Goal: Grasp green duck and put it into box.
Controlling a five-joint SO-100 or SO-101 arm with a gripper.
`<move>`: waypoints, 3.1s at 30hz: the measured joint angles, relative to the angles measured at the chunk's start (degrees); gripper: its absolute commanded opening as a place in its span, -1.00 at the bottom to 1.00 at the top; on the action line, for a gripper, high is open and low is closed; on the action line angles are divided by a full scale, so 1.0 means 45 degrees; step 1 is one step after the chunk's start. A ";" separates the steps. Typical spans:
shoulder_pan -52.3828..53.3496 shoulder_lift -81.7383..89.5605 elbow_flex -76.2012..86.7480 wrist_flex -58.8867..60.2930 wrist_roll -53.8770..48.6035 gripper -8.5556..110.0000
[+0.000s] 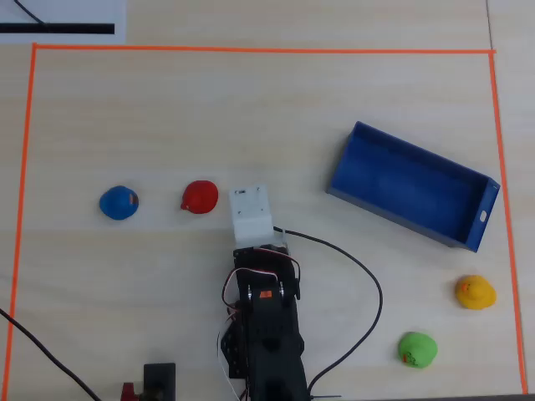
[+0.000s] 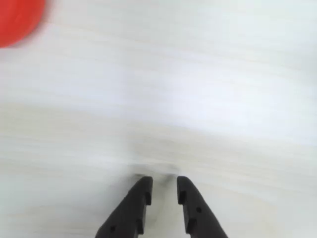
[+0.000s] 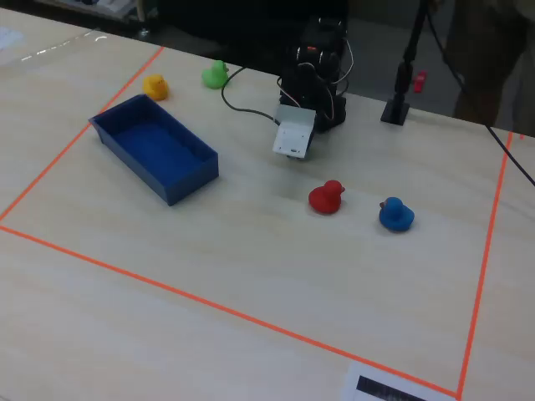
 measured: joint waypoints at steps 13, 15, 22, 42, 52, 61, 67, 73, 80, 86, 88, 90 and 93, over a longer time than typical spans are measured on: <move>0.0000 0.0000 0.0000 0.0000 0.0000 -0.79; 0.0000 0.0000 0.0000 0.0000 0.0000 -0.79; 0.0000 0.0000 0.0000 0.0000 0.0000 -0.79; 0.0000 0.0000 0.0000 0.0000 0.0000 -0.79; 0.0000 0.0000 0.0000 0.0000 0.0000 -0.79; 0.0000 0.0000 0.0000 0.0000 0.0000 -0.79; 0.0000 0.0000 0.0000 0.0000 0.0000 -0.79; -0.0059 0.0000 0.0000 0.0000 0.0000 -0.78; -0.0137 0.0000 0.0000 0.0000 0.0039 -0.85; 0.0410 -0.0879 -0.0137 -0.1191 0.0020 -0.81; 0.0996 -0.1719 -0.0586 -0.2969 0.0723 -0.76; 0.1660 -0.2832 -0.1563 -0.4824 0.1406 -0.73; 0.2793 -0.4941 -0.3750 -0.6992 0.2109 -0.67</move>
